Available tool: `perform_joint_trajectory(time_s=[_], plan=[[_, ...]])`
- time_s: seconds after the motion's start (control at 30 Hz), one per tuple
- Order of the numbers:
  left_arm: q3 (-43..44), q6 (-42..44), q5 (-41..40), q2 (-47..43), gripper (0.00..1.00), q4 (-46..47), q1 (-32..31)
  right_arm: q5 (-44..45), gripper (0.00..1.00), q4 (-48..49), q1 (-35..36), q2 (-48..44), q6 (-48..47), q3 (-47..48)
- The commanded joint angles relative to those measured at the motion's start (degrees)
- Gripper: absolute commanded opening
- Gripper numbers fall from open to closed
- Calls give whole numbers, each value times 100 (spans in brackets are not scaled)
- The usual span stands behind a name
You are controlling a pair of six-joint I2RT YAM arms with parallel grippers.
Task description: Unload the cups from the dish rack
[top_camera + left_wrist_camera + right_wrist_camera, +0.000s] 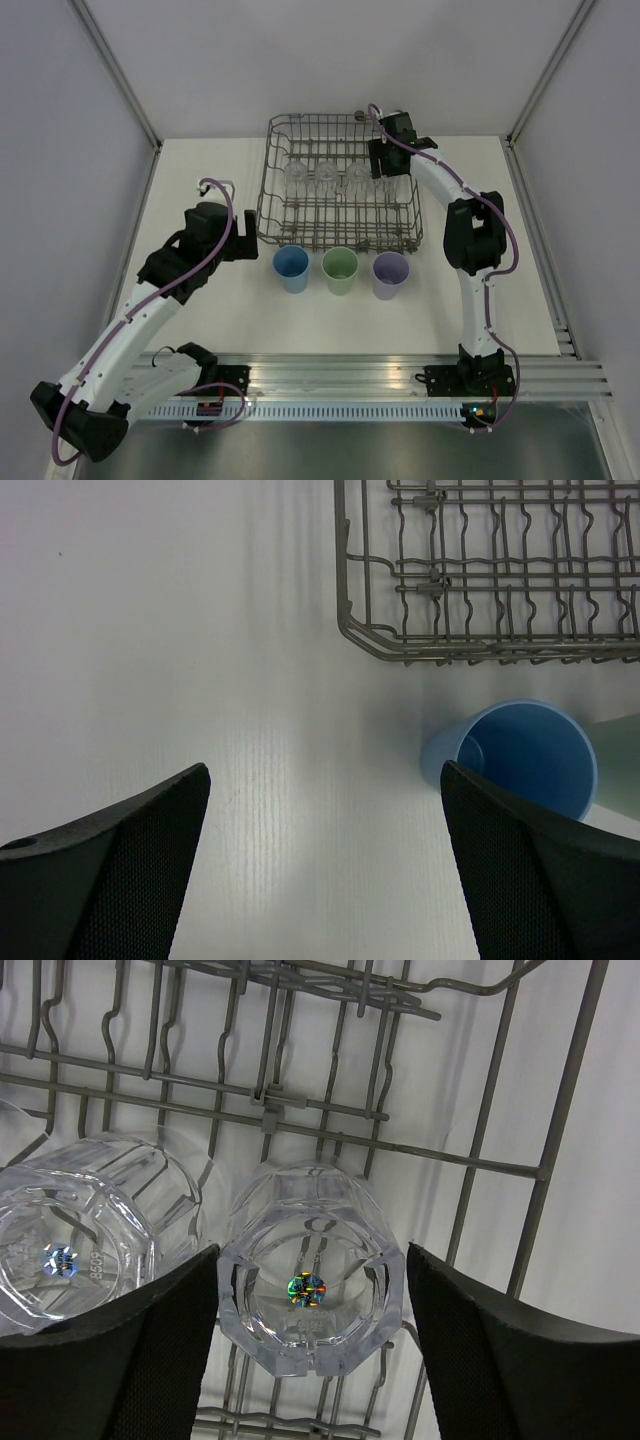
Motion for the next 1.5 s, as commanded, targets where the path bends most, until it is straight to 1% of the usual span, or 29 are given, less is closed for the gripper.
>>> perform_joint_trajectory(time_s=[0.0,0.17,0.23,0.27,0.37,0.63,0.77,0.87,0.93,0.97,1.0,1.07,1.1,1.13,1.17,1.2,1.23,1.27,1.3,1.37,1.4,1.43,1.47], plan=[[16,214,177,42,100,199,-3,14,76,17,-23,43,-82,114],[-2,214,204,25,100,216,-3,-65,56,70,-23,-45,-91,96],[-2,214,204,16,100,225,-3,5,50,52,-14,-115,-82,87],[-2,223,195,7,100,225,-3,66,45,26,-23,-185,-65,96],[-2,223,195,-19,100,225,-3,190,43,-18,-23,-404,-56,105],[-2,249,274,-80,100,252,-3,287,43,-158,-14,-1125,32,70],[42,232,273,-194,100,252,-3,41,41,-238,-14,-1573,164,-79],[147,188,545,-318,100,304,-3,-204,41,-150,-14,-2135,304,-369],[218,127,914,-449,100,426,-3,-380,41,-89,-14,-2573,444,-580],[244,100,1081,-502,100,471,-3,-607,40,-88,-5,-2733,497,-659],[305,65,1430,-563,100,541,-3,-740,40,-36,-14,-2882,550,-825],[341,-128,1792,-721,100,821,-11,-1091,40,95,-14,-3400,734,-1063],[324,-311,2264,-774,100,962,-12,-1398,40,296,-14,-3585,814,-1360],[306,-417,2486,-818,100,1103,-12,-1531,39,403,-14,-3961,875,-1511],[271,-532,2715,-880,100,1469,-12,-1654,39,482,-14,-4139,1032,-1643],[210,-776,3152,-880,100,1665,-12,-1951,39,657,-14,-4306,1095,-1888],[174,-901,3392,-898,100,1901,-12,-2102,38,746,-14,-4621,1174,-2012],[130,-1041,3611,-898,100,2348,-12,-2295,37,816,-14,-4772,1314,-2126],[17,-1347,4049,-889,100,2665,-20,-2610,37,1034,-14,-4930,1411,-2380],[-142,-1709,4456,-880,100,3254,-12,-2972,36,1273,-14,-5370,1613,-2619],[-325,-2128,4727,-872,100,3945,-12,-3105,36,1526,-5,-5519,1849,-2855],[-405,-2341,4852,-872,100,4308,-20,-3506,36,1703,-23,-5790,1982,-2979],[-493,-2561,4940,-854,100,4686,-20,-3684,36,1879,-14,-5915,2131,-3093]])
